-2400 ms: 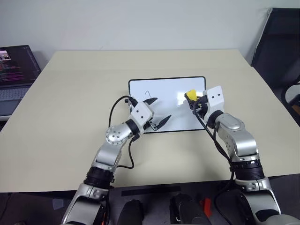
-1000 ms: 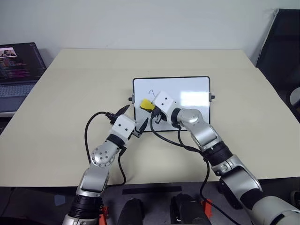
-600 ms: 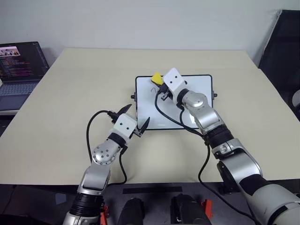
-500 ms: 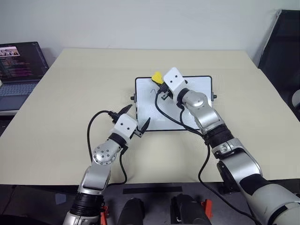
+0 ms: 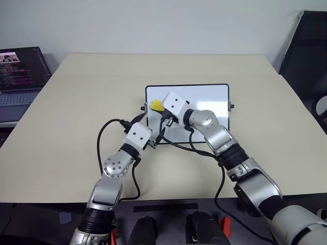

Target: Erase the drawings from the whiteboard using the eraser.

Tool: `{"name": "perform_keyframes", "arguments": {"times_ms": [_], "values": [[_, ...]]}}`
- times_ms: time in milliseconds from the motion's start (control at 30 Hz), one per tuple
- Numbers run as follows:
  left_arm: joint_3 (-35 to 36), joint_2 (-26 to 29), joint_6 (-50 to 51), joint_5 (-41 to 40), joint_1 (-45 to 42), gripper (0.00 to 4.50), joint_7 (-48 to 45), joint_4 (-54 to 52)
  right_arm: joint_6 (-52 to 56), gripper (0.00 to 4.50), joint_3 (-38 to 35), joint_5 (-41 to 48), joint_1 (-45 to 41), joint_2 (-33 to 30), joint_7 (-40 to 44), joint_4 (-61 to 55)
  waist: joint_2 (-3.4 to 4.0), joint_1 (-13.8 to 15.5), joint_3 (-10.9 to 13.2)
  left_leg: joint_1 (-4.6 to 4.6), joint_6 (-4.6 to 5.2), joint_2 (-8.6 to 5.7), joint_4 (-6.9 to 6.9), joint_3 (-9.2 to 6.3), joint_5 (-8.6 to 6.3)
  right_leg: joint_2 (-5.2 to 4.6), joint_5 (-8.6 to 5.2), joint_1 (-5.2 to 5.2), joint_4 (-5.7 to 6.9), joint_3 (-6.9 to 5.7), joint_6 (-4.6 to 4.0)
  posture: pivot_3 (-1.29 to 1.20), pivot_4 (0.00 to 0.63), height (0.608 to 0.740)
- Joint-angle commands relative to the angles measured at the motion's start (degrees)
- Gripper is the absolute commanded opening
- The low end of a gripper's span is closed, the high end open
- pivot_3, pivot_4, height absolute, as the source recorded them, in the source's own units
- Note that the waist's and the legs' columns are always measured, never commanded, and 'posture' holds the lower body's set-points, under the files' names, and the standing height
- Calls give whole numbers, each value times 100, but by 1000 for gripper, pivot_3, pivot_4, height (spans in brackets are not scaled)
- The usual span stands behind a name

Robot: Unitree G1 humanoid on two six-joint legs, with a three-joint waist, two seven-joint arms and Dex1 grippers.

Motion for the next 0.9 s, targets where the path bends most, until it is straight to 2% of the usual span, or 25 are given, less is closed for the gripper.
{"name": "perform_keyframes", "arguments": {"times_ms": [33, 133, 267, 400, 733, 900], "values": [[-6, -60, -21, -28, -26, 4500, 63, -199, 31, 995, -282, -50, -262, -289, -57, 510, 0, 7, 0, 4, 0, 0, 0, -1, 0, 0, 0, 4, 0, 0, 0, 0, 150, 740], [-1, -67, -26, -25, -44, 4500, 53, -171, -140, 995, -282, -119, -538, -508, 12, 847, 0, 32, 0, 39, 0, -4, 1, -2, 0, -8, -2, 45, -4, -6, -1, 0, 150, 740], [-76, -108, -58, -30, -42, 4500, 15, -151, -307, 995, -340, -138, -730, -777, 40, 1176, -2, 40, -1, 43, 4, -7, 1, 4, 2, -19, -18, 50, -7, -6, -29, 0, 150, 740], [-123, -167, -69, -12, -41, 4500, 52, -128, -294, 995, -285, -156, -617, -964, 282, 1123, -2, 43, -1, 40, 4, -7, 0, 8, 2, -19, -4, 50, -9, -7, 1, 0, 150, 740], [21, -80, -218, -5, -120, 4500, 155, 91, 121, 995, 189, -258, 3, -784, 1003, 145, -3, 19, -2, 45, 4, -4, -2, 3, 2, -19, -4, 50, -8, -4, 3, 0, 150, 740], [2, -84, -251, 9, -63, 4500, 192, 64, 279, 995, 251, -269, 73, -650, 1027, -59, -2, -16, -3, 48, 4, 1, -3, 0, 2, -18, -4, 48, -5, -1, 2, 0, 150, 740]]}}
